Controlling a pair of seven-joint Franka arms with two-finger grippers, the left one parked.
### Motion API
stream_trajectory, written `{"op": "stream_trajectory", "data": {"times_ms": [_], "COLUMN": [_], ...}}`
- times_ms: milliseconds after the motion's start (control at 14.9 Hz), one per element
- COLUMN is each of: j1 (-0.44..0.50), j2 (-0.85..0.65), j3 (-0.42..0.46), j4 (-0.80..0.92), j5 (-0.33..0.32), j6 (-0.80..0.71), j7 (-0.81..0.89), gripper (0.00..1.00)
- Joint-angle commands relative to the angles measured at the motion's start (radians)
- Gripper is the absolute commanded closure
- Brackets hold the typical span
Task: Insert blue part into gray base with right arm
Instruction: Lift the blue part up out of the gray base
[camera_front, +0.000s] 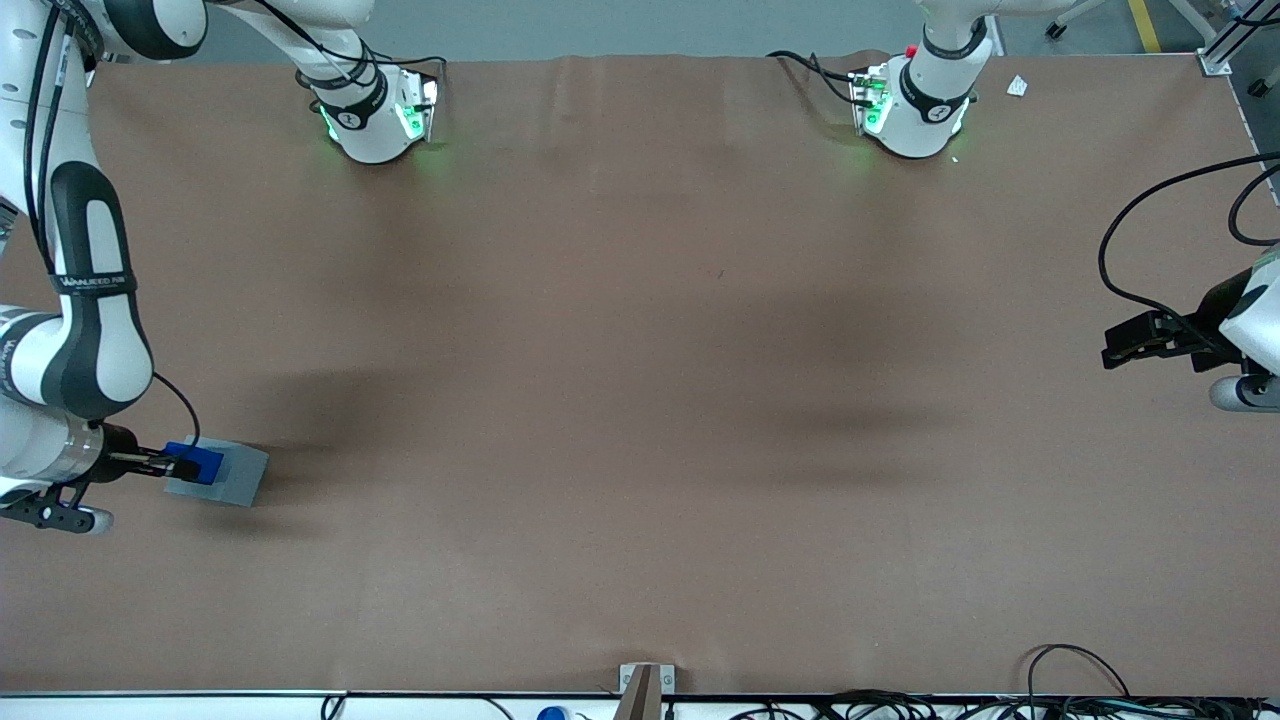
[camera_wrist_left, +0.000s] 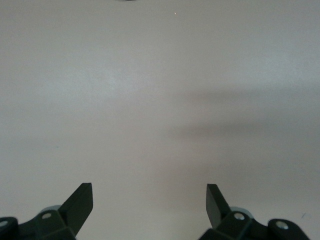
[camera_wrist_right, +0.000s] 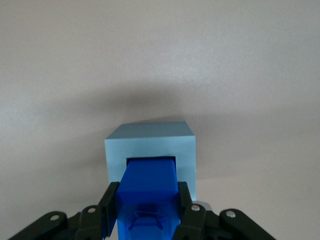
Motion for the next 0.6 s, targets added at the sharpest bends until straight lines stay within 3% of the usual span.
{"op": "stream_trajectory", "data": {"times_ms": [0, 537], "j1": [0.001, 0.131], "j2": [-0.033, -0.027], "j3": [0.010, 0.015], "j4": [0.065, 0.113], "j5": [0.002, 0.008], "j6": [-0.135, -0.128], "j7": [0.001, 0.110], "gripper": [0.97, 0.98]}}
